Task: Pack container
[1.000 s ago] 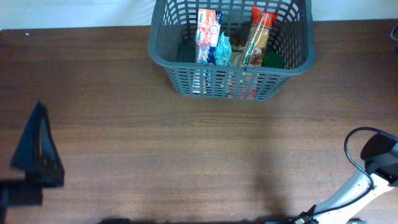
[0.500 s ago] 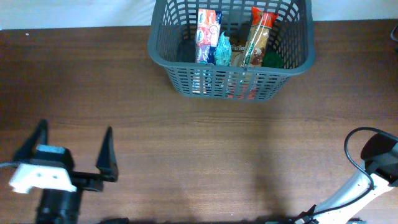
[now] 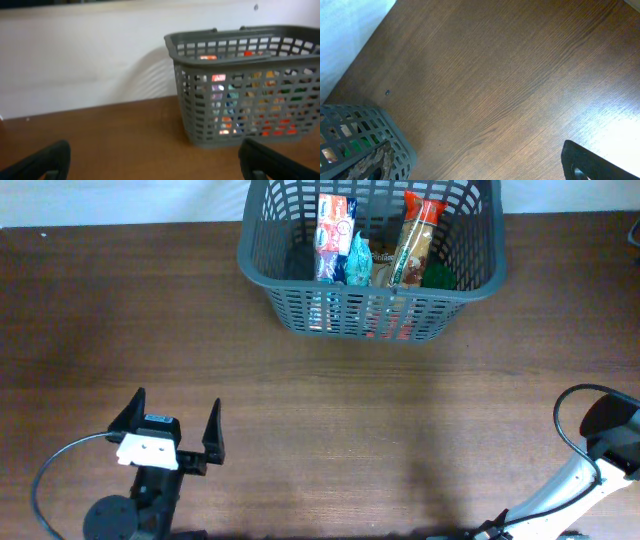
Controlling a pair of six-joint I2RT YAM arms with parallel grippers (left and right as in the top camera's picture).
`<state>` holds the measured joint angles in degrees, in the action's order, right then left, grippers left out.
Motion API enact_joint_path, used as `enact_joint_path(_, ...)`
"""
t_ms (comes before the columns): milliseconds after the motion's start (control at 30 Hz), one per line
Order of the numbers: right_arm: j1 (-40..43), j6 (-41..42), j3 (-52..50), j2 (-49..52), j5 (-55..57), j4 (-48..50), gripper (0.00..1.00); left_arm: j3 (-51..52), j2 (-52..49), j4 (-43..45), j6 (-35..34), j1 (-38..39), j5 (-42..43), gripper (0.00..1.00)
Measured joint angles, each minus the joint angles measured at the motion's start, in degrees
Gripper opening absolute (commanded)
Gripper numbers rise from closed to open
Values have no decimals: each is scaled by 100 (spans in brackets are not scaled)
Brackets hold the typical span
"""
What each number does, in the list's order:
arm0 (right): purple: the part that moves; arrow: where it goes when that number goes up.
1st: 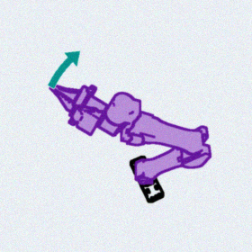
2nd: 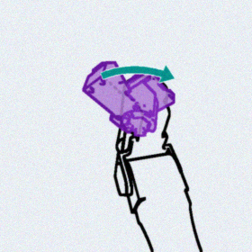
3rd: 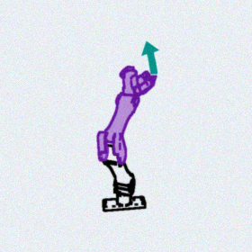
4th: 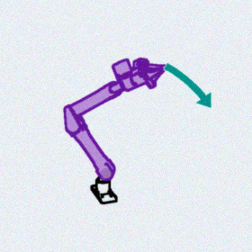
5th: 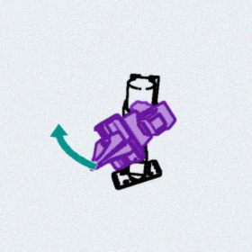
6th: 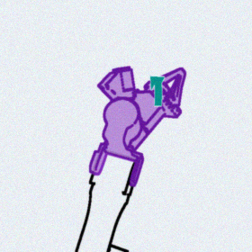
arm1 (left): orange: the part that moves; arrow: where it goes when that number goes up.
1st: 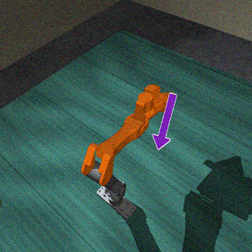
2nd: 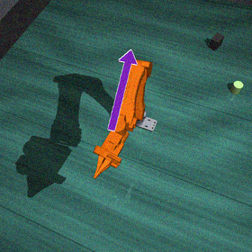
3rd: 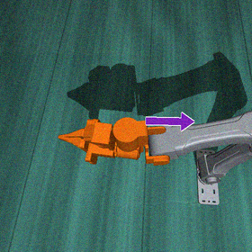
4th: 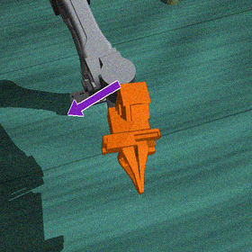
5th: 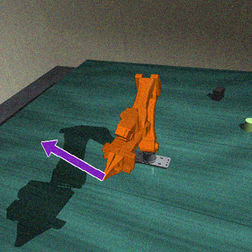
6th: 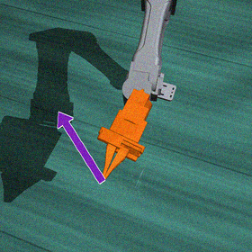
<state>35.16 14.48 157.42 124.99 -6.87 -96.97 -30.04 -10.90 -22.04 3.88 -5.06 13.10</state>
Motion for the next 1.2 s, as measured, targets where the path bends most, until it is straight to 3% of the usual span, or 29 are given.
enact_joint_path(233, 0, -4, 0, 0, 0, 0, 99, 809, 737, 1235, 4, -188, 0, 99)
enact_joint_path(500, 0, -15, 0, 0, 0, 0, 99, 1097, 1001, 1423, 4, -221, 0, 99)
enact_joint_path(767, 0, -13, 0, 0, 0, 0, 99, 1672, 1001, 2267, 4, -221, 173, 99)
enact_joint_path(1200, 0, -13, 0, 0, 0, 0, 99, 2481, 1001, 2350, 4, -133, 302, 99)
